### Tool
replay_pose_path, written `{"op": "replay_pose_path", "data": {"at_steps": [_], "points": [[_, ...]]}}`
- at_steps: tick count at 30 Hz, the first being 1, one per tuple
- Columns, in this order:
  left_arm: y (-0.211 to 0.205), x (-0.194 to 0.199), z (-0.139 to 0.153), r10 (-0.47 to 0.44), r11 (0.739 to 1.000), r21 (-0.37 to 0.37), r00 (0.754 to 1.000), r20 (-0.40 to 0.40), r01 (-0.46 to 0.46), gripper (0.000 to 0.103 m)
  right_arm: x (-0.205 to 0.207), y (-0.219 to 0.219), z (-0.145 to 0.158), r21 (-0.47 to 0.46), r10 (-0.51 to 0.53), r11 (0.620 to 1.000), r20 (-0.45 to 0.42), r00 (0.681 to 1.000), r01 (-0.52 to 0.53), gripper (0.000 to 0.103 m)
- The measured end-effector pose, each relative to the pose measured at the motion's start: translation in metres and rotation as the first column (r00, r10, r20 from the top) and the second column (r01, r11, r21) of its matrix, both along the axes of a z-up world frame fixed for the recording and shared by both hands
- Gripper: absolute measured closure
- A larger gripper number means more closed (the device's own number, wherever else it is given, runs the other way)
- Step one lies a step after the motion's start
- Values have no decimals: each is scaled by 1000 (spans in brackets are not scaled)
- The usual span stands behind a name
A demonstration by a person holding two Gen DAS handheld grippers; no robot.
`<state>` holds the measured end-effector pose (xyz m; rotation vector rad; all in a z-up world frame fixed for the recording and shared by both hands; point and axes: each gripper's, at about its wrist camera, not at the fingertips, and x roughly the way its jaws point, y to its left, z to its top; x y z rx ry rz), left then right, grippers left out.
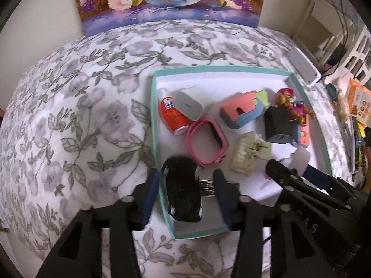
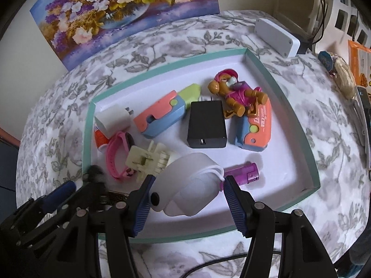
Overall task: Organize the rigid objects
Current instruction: 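Carry the black car with the left tool into the tray while the right carries the white band, then open the left gripper releasing the car in the tray while the right releases the white band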
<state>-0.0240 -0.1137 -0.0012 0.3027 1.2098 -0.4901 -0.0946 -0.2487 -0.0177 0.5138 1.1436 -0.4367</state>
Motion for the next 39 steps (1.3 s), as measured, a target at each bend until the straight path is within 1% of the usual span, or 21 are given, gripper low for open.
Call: {"op": "replay_pose_path", "data": {"at_steps": [2, 4, 7, 8, 9, 10, 11, 13, 14, 15, 17, 21, 22, 23, 24, 27, 29, 33, 36, 39], "points": [[4, 3, -3, 16, 1000, 4, 1000, -10, -16, 39, -1, -1, -4, 5, -4, 1000, -10, 1000, 4, 39], [8, 5, -4, 34, 999, -4, 999, -26, -34, 38, -1, -2, -7, 18, -9, 1000, -15, 1000, 9, 39], [12, 6, -4, 46, 999, -7, 999, -23, -46, 37, -2, -1, -11, 20, -6, 1000, -24, 1000, 6, 38], [14, 5, -4, 49, 999, -7, 999, -20, -49, 35, -2, 0, -11, 17, -3, 1000, -27, 1000, 3, 37], [16, 5, -3, 56, 998, -2, 998, -14, -56, 28, -2, 2, -12, 12, 0, 1000, -31, 1000, 0, 37], [18, 6, -3, 62, 998, 4, 998, -6, -62, 25, -2, 3, -12, 8, 3, 1000, -32, 999, -2, 36], [21, 6, -3, 70, 997, 14, 998, 6, -70, 23, -2, 4, -12, 3, 5, 1000, -31, 999, -5, 32], [26, 8, -3, 90, 995, 29, 996, 23, -91, 23, -3, 7, -12, -17, 6, 1000, -37, 999, -7, 24], [31, 10, -3, 107, 994, 34, 994, 28, -108, 21, -3, 9, -12, -26, 10, 1000, -39, 999, -11, 18], [35, 12, -4, 121, 992, 35, 992, 27, -121, 17, -3, 9, -12, -30, 12, 999, -39, 999, -13, 13], [42, 14, -5, 145, 989, 35, 989, 25, -146, 15, -3, 11, -12, -44, 13, 999, -42, 999, -15, 8], [60, 20, -8, 200, 978, 46, 979, 33, -202, 13, -6, 13, -10, -60, 13, 998, -37, 999, -15, 1], [64, 21, -9, 211, 976, 48, 977, 35, -213, 11, -6, 14, -10, -65, 15, 998, -34, 999, -17, 0], [67, 22, -9, 222, 973, 49, 974, 37, -224, 3, -7, 15, -9, -69, 18, 997, -30, 999, -20, 0], [73, 23, -9, 240, 969, 51, 970, 43, -242, 1, -7, 16, -9, -71, 21, 997, -27, 999, -23, 0], [84, 25, -8, 279, 959, 34, 959, 51, -281, 1, -7, 20, -5, -91, 32, 995, -13, 999, -33, 0], [88, 25, -6, 287, 957, 19, 956, 54, -288, 1, -7, 23, -1, -107, 38, 994, -4, 999, -38, 0], [90, 23, -2, 271, 962, -2, 961, 55, -272, 1, -6, 29, 5, -112, 53, 992, 13, 998, -51, 0], [91, 20, 1, 251, 968, 5, 966, 60, -252, 1, -6, 34, 9, -118, 65, 991, 19, 998, -62, 0], [95, 19, 4, 252, 968, 7, 966, 57, -252, 1, -5, 41, 15, -131, 86, 988, 32, 996, -82, 0]]}}
